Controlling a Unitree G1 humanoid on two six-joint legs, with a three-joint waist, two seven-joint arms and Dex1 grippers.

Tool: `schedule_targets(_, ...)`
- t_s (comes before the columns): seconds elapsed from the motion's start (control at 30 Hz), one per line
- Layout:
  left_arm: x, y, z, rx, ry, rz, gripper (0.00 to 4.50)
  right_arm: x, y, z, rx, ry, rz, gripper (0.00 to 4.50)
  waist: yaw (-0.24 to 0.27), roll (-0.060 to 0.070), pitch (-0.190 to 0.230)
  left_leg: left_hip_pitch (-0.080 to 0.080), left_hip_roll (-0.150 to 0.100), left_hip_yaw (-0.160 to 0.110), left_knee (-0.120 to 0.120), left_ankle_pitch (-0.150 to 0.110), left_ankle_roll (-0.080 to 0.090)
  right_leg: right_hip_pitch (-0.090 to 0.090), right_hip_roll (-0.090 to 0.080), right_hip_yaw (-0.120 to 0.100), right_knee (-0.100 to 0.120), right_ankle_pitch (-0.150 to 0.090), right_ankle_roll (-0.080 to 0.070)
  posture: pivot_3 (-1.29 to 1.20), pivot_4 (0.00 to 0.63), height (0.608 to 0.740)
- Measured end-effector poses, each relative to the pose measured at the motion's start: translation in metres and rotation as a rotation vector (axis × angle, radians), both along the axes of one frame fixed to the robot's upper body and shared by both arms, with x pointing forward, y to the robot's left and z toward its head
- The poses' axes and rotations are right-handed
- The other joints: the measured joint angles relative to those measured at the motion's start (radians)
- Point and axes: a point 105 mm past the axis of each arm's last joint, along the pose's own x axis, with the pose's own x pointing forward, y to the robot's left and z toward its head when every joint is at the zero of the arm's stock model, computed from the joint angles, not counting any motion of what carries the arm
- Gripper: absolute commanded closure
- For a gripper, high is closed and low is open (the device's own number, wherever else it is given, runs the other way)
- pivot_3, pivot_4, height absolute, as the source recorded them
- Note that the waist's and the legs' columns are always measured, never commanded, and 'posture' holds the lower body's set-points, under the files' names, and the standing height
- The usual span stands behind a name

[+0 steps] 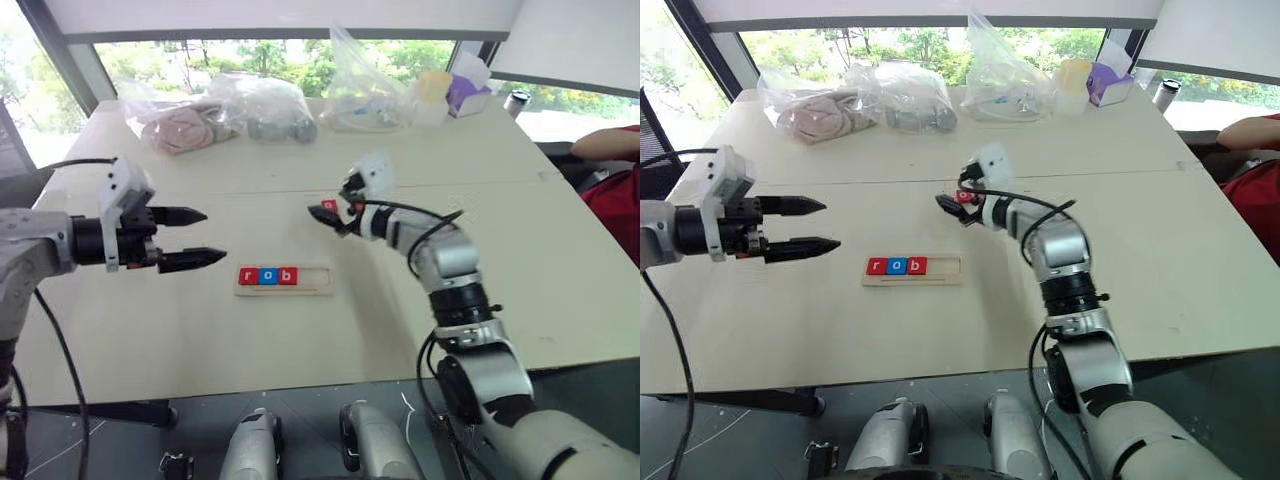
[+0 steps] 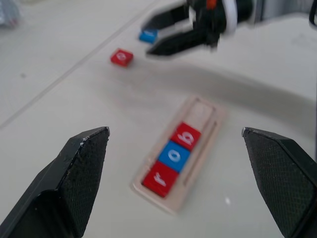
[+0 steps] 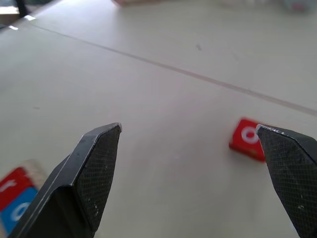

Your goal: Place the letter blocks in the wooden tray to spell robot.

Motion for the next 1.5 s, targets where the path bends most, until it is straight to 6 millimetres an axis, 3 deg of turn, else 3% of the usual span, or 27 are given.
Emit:
schedule_targets(0.27,0.007,0.007,-0.006,0.003,0.000,0.050,0.00,0.036,-0.004,-0.007,-0.072,0.012,-0.179,0.07,-0.006,0.000,0.000,0.000,0.000,0.000,-0.003,0.000,0.000,0.000,-0.001,0.000,-0.003,0.002,0.003,0.00,0.150,0.740)
schedule_targets(0.43,0.000,0.006,-0.019,0.018,0.031,0.051,0.00,0.039,-0.004,-0.031,-0.055,0.095,-0.257,0.07,-0.006,0.000,0.000,0.000,0.001,-0.001,-0.006,0.000,0.000,0.000,-0.001,0.000,-0.004,0.002,0.003,0.00,0.150,0.740)
schedule_targets(0.67,-0.004,0.004,-0.023,0.024,0.039,0.045,0.00,0.038,0.014,-0.033,-0.040,0.095,-0.250,0.07,-0.027,0.000,0.000,0.001,0.001,-0.004,-0.006,0.000,0.000,0.000,-0.001,0.000,-0.004,0.002,0.003,0.00,0.150,0.740)
schedule_targets(0.77,-0.004,0.005,-0.025,0.030,0.041,0.047,0.00,0.038,0.015,-0.034,-0.063,0.083,-0.261,0.89,-0.029,0.000,0.000,0.002,0.001,-0.003,-0.009,0.000,0.000,0.000,-0.002,0.000,-0.004,0.002,0.003,0.00,0.150,0.740)
schedule_targets(0.93,-0.005,0.006,-0.026,0.033,0.046,0.050,0.00,0.039,0.011,-0.036,-0.136,0.046,-0.282,3.45,-0.029,0.000,0.000,0.003,0.001,-0.004,-0.011,0.001,-0.001,0.000,-0.002,0.000,-0.004,0.002,0.003,0.00,0.150,0.740)
schedule_targets(1.33,-0.006,0.003,-0.030,0.037,0.060,0.031,0.00,0.034,0.008,-0.034,-0.143,-0.070,-0.217,3.44,-0.027,0.000,0.000,0.002,0.001,-0.004,-0.013,0.001,-0.002,-0.001,-0.002,0.000,-0.004,0.002,0.004,0.00,0.150,0.740)
schedule_targets(1.4,-0.008,0.001,-0.032,0.040,0.072,0.014,0.00,0.024,0.000,-0.029,-0.121,-0.108,-0.199,3.44,-0.019,0.000,0.000,0.001,0.001,-0.005,-0.013,0.001,-0.002,-0.001,-0.002,0.000,-0.004,0.002,0.004,0.00,0.150,0.740)
schedule_targets(1.5,-0.011,-0.004,-0.034,0.051,0.083,-0.021,0.00,-0.011,-0.029,-0.019,-0.107,-0.143,-0.218,3.44,-0.001,0.000,0.000,-0.001,0.000,-0.006,-0.014,0.001,-0.002,-0.002,-0.003,0.000,-0.004,0.001,0.006,0.00,0.150,0.740)
